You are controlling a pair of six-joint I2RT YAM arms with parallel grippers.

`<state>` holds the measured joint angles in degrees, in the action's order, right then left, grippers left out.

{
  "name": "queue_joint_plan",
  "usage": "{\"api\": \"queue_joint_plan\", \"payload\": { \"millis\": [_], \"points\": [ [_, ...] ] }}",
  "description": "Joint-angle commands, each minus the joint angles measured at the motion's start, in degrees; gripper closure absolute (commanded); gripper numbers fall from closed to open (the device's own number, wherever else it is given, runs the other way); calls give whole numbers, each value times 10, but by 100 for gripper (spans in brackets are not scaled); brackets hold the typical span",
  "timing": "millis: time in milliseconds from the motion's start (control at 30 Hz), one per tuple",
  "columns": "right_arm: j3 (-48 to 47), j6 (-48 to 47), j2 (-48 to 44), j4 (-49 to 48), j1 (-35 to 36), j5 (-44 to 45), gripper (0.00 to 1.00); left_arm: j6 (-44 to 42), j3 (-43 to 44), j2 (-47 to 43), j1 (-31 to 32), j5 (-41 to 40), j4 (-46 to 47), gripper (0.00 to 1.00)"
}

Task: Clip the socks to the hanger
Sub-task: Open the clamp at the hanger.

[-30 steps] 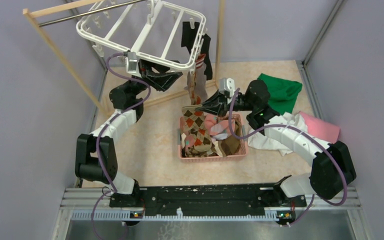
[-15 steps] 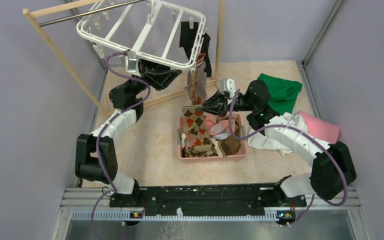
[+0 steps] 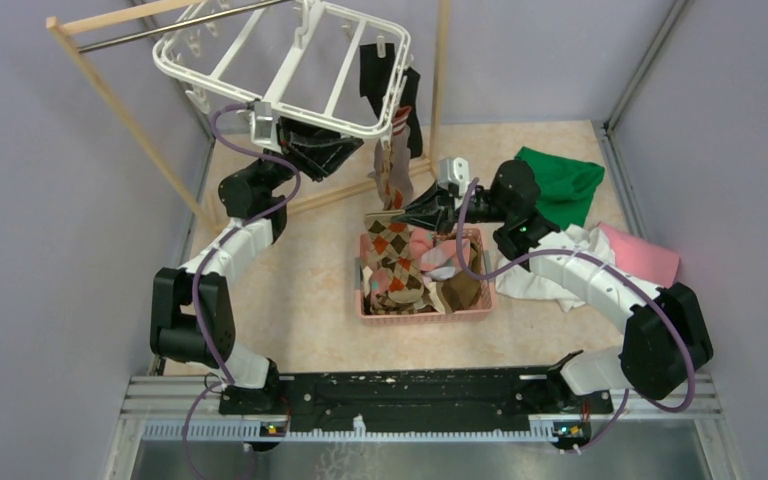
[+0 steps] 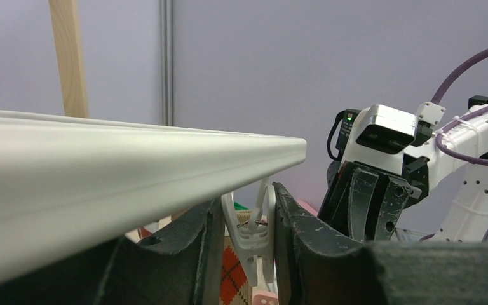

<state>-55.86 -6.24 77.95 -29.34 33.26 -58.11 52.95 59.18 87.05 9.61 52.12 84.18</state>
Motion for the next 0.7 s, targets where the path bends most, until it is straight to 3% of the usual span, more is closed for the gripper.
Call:
{"api": "queue_joint_plan", "payload": {
  "millis": [0,233,500,567,667],
  "points": [
    [-5,7,-25,-33,4,8,100,14,23,-12,2,-16,185,100],
    [-29,42,-10,-50,3,31,100,35,18,-15,3,-32,184,97],
    [-76,106,32,-62,4,49,100,44,6,-21,4,-40,181,76],
    [-80,107,35,-63,4,51,100,45,5,-21,4,-39,180,76],
    [-88,113,40,-63,3,56,100,47,6,-20,5,-34,183,87]
  ]
}}
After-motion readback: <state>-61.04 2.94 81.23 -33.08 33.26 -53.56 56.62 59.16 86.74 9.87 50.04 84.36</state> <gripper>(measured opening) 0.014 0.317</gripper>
